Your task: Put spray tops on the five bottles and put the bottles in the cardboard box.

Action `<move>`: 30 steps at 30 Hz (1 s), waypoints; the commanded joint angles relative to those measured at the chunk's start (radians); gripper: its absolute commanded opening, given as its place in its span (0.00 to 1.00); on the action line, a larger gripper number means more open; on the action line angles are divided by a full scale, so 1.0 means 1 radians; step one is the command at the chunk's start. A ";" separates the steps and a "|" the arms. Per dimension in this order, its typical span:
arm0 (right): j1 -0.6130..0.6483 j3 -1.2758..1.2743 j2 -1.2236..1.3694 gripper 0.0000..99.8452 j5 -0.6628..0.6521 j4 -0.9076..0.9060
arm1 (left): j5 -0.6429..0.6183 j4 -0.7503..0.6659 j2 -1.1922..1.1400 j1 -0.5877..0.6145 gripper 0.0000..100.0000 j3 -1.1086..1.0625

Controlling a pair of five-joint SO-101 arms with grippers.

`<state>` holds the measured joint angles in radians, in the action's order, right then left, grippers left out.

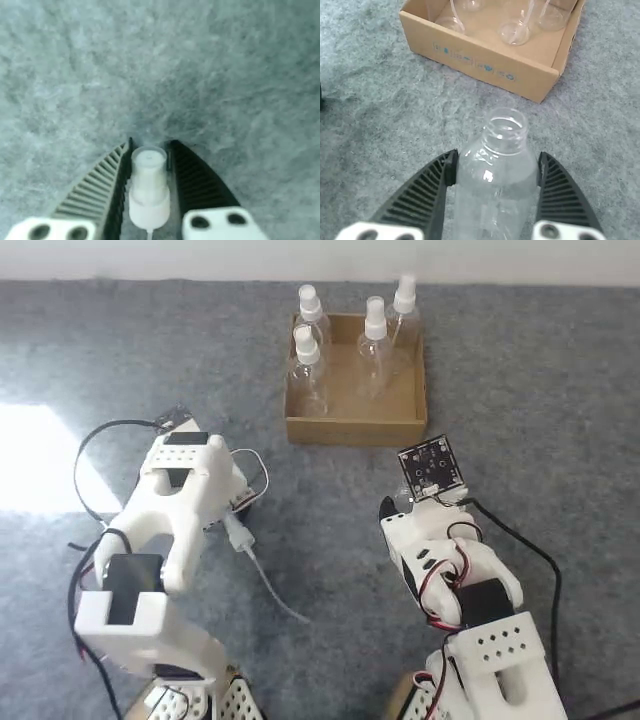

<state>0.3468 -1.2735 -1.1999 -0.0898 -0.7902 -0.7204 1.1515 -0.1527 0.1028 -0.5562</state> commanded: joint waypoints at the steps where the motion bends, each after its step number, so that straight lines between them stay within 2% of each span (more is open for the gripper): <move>1: -0.018 0.014 -0.019 0.17 0.006 0.010 | -0.006 -0.008 -0.002 0.014 0.01 0.019; 4: -0.018 0.014 -0.019 0.17 0.006 0.008 | 0.014 -0.003 0.000 0.015 0.01 0.056; 9: -0.018 0.014 -0.019 0.17 0.006 0.007 | 0.218 0.064 -0.011 0.009 0.01 0.173; 12: -0.018 0.014 -0.019 0.17 0.006 0.007 | 0.276 0.117 -0.011 0.009 0.02 0.203; 15: -0.018 0.012 -0.019 0.17 0.006 0.007 | 0.273 0.121 -0.011 0.037 0.07 0.211; 21: -0.018 0.012 -0.019 0.17 0.005 0.007 | 0.204 0.138 -0.006 0.057 0.25 0.211; 26: -0.018 0.012 -0.019 0.17 0.005 0.007 | 0.209 0.146 -0.006 0.060 0.22 0.209; 30: -0.018 0.011 -0.019 0.17 0.005 0.007 | 0.210 0.204 -0.009 0.061 0.19 0.213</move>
<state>0.3468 -1.2735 -1.1999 -0.0898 -0.7902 -0.5010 1.3157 -0.1711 0.1611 -0.3905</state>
